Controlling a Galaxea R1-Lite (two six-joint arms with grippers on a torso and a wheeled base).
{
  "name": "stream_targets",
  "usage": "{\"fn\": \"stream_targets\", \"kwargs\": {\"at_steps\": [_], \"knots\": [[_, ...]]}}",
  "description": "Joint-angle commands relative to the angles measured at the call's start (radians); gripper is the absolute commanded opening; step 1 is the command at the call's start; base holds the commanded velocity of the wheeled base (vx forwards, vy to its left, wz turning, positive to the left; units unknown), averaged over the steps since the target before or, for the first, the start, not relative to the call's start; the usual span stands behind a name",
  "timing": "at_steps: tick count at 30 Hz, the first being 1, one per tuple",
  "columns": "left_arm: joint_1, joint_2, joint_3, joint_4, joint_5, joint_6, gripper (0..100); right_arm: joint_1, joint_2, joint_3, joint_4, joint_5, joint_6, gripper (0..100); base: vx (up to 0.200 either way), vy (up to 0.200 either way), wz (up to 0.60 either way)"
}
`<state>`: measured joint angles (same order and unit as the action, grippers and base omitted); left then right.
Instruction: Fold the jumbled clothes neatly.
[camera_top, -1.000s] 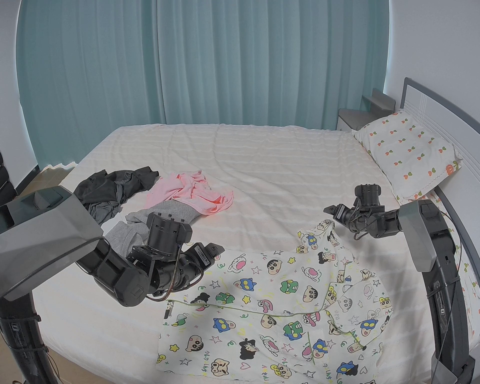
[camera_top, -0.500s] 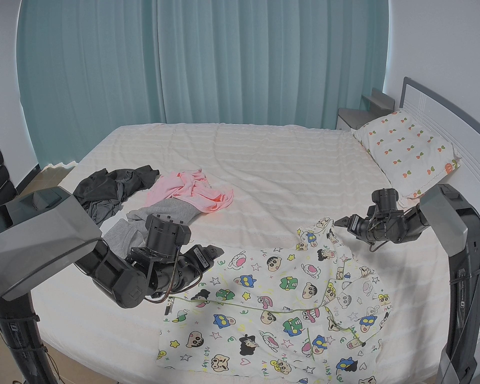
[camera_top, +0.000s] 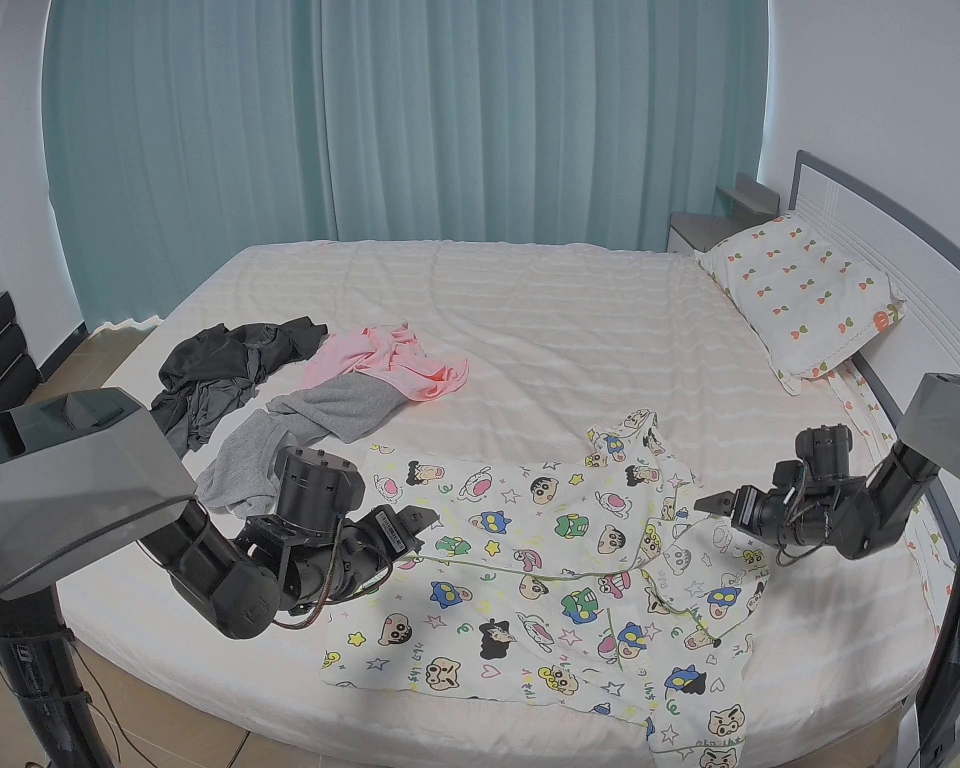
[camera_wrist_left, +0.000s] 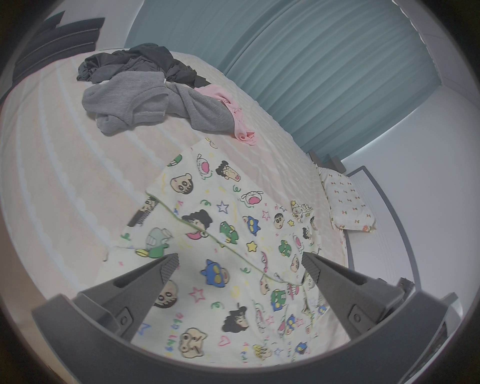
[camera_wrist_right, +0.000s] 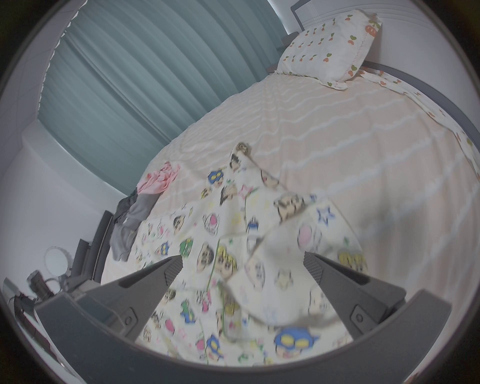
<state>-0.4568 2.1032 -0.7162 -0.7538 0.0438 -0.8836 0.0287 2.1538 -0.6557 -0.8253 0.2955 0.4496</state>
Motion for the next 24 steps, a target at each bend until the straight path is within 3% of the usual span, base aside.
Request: {"fn": "stream_targets", "kwargs": {"at_steps": [1,5,13,24], "knots": [[0.081,-0.006,0.106,-0.061,-0.005,0.13,100,0.039,-0.061,0.314,-0.285,0.073,0.04,100,0.0,0.0,0.0],[0.084,-0.02,0.136,-0.062,-0.007,0.132,100,0.042,-0.043,0.349,-0.383,0.073,0.041,100,0.0,0.0,0.0],[0.086,-0.015,0.149,-0.113,-0.018,0.12,100,0.043,-0.046,0.373,-0.399,0.076,0.041,100,0.0,0.0,0.0],[0.127,-0.011,0.141,-0.11,-0.088,0.12,100,0.043,-0.075,0.395,-0.405,0.076,0.041,100,0.0,0.2,0.0]]}}
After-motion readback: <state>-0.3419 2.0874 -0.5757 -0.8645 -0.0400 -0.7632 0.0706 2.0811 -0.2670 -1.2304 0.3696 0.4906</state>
